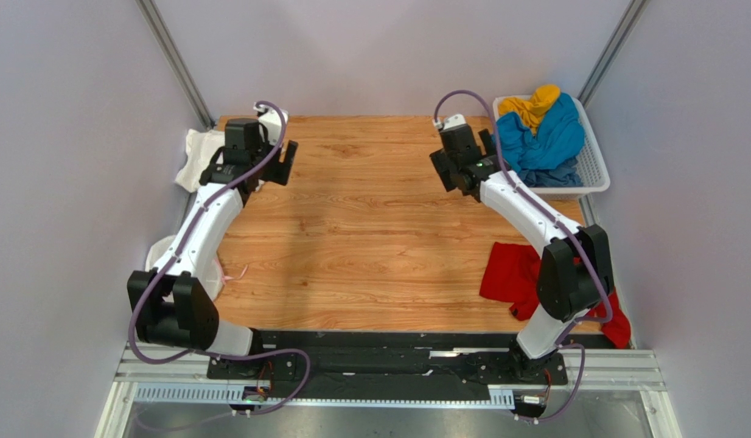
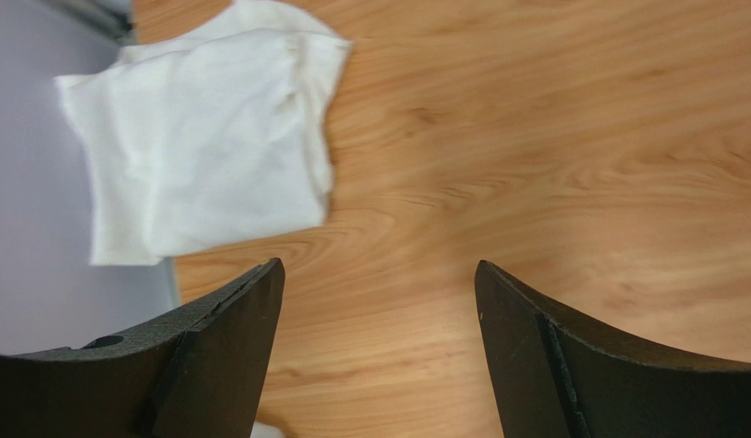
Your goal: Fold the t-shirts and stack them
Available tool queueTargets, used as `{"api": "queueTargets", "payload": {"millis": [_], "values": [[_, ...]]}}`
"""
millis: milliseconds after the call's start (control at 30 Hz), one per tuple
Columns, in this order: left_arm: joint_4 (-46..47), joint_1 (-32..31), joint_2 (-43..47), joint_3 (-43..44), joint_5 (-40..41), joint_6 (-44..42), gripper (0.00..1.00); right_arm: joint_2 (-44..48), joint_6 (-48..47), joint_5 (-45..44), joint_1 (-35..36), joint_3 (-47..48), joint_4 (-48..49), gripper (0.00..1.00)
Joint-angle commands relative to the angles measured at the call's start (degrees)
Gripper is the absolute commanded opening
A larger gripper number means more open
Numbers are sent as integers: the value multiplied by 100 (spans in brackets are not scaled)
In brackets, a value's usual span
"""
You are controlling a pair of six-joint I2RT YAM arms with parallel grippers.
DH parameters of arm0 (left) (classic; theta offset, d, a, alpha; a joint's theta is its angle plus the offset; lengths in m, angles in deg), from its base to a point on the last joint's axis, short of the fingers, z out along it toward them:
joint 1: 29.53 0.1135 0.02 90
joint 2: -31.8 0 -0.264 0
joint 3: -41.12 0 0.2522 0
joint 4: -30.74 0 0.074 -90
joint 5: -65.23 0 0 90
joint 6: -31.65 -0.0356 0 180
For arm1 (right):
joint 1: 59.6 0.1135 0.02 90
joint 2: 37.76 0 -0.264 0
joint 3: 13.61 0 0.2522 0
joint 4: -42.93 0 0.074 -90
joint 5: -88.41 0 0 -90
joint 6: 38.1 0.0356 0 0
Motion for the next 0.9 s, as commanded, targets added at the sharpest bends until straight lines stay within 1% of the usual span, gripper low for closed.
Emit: {"api": "queueTargets", "payload": {"millis": [0,133,300,400,567,867], "values": [[10,-282,798,-243,-1106,660,85,527,667,499,-391,237,-87,100],[133,-317,1220,-340,-1337,590,86,949,702,562,-515,-61,79,100],[-86,-387,1238,-216,-1302,493,87,1529,527,535,-515,-764,729,100],[10,-458,1238,-400,-1223,423,87,1749,491,351,-506,-862,914,100],[572,-537,1273,-963,-1039,300,87,1960,535,456,-488,-976,1020,98],[652,-581,1370,-1043,-933,309,88,2180,465,535,-330,-1169,1169,97]]}}
